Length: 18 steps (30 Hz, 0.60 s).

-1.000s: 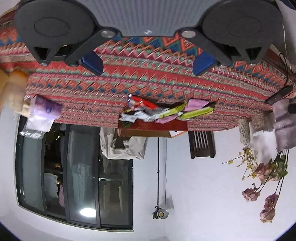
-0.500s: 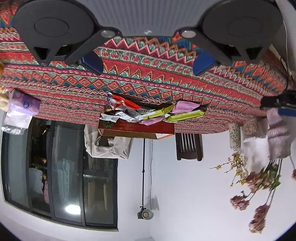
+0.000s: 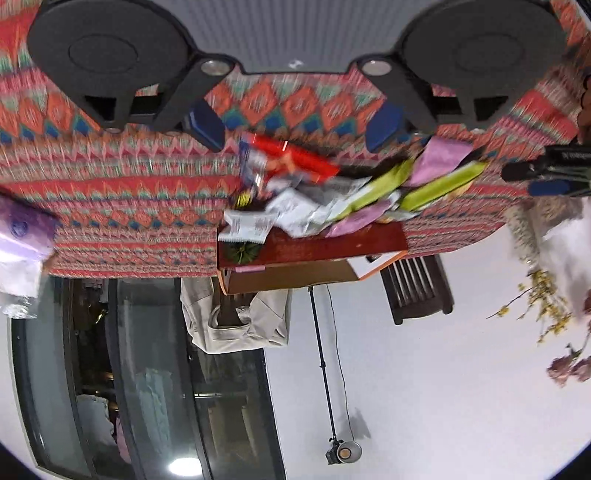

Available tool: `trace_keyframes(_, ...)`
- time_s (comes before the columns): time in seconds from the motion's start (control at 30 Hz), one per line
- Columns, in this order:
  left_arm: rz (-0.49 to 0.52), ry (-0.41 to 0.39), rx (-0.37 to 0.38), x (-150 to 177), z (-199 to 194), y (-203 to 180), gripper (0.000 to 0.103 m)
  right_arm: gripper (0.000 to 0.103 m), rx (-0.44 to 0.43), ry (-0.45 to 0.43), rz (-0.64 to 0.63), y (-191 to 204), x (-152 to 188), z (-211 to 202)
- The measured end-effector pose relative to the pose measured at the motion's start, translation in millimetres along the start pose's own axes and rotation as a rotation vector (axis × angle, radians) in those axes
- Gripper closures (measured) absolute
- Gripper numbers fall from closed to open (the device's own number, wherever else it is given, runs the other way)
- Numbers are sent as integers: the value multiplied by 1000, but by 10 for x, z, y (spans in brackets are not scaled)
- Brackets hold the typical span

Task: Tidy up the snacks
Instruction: 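Grasp a green bar with the left tool while the right tool grasps a white packet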

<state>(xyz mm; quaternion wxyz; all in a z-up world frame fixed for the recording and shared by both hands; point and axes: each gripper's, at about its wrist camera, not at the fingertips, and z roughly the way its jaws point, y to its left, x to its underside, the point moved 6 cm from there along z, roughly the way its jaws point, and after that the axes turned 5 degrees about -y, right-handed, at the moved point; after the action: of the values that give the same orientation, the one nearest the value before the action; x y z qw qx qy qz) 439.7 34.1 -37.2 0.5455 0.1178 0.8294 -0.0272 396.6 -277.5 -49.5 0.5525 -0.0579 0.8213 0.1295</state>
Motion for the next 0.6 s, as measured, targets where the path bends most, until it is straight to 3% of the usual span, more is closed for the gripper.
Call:
trace_keyframes(0.1, -3, 71, 31, -17, 423, 113, 29, 23, 27, 5, -43, -132, -222, 461)
trace_keyframes(0.3, -105, 166, 146, 1, 881, 217, 31, 26, 27, 73, 57, -360, -486, 1368)
trace_keyframes(0.37, -134, 177, 164, 12, 933, 240, 43, 30, 49, 91, 55, -379, -464, 1549)
trace_keyframes(0.5, -135, 161, 204, 23, 867, 234, 61, 57, 61, 102, 59, -441, -366, 1679)
trace_keyframes(0.6, -133, 146, 177, -22, 745, 228, 69, 58, 58, 93, 84, -501, -363, 1601)
